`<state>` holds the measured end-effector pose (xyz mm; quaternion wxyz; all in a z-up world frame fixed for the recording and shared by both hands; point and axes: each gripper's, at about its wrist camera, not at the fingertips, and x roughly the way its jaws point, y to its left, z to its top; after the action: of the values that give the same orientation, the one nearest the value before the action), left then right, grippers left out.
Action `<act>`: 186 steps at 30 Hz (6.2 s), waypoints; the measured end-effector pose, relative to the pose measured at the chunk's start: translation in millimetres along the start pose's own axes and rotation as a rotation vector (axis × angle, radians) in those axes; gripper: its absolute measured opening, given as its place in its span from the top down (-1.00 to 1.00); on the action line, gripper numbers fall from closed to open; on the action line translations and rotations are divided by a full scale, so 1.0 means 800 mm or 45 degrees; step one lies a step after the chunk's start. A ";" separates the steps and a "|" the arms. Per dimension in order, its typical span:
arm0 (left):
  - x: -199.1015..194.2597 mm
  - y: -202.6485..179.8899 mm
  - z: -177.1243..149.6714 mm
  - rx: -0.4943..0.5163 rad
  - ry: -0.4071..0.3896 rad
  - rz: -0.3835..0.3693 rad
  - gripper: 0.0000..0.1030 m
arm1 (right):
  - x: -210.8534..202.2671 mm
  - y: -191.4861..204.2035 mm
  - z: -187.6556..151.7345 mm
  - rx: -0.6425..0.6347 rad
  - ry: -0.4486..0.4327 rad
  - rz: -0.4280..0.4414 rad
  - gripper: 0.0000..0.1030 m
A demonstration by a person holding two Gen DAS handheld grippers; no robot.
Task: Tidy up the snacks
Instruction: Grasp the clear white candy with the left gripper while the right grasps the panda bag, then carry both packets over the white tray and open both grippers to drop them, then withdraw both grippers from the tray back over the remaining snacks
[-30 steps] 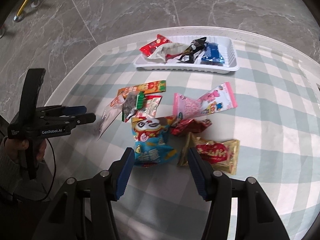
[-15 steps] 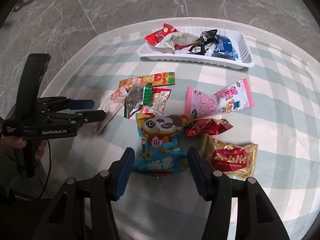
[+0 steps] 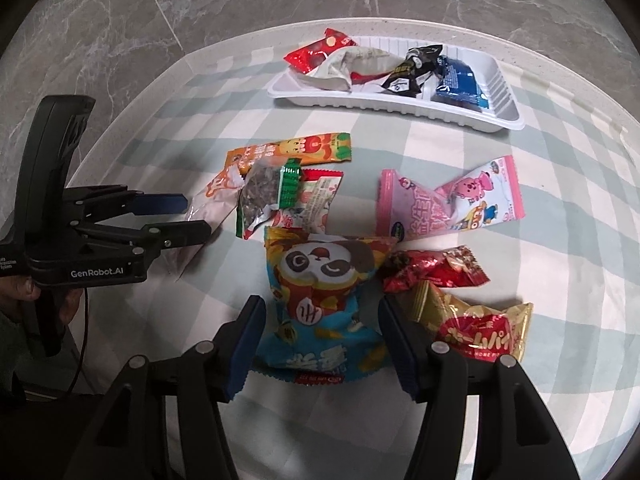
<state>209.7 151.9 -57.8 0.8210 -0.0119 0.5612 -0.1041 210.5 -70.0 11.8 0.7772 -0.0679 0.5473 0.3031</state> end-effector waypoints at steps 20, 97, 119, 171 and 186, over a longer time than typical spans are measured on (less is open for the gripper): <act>0.010 -0.002 0.004 0.028 -0.020 -0.054 0.53 | 0.004 -0.007 0.001 0.053 0.005 0.062 0.28; 0.032 0.031 0.340 -0.107 -0.186 -0.261 0.55 | 0.015 -0.213 0.260 0.470 -0.211 0.299 0.29; 0.095 0.012 0.385 0.001 -0.157 -0.057 0.50 | 0.049 -0.205 0.298 0.338 -0.199 0.080 0.10; -0.044 -0.052 0.058 0.145 -0.148 -0.098 0.19 | -0.092 -0.093 -0.004 -0.006 -0.198 -0.175 -0.09; -0.010 -0.084 0.048 0.378 -0.102 -0.069 0.16 | -0.053 -0.035 -0.062 -0.649 -0.113 -0.478 -0.10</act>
<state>231.6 83.9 -26.7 0.8322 0.0903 0.5061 -0.2076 176.3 -131.2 24.1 0.8007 -0.3469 0.3972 0.2842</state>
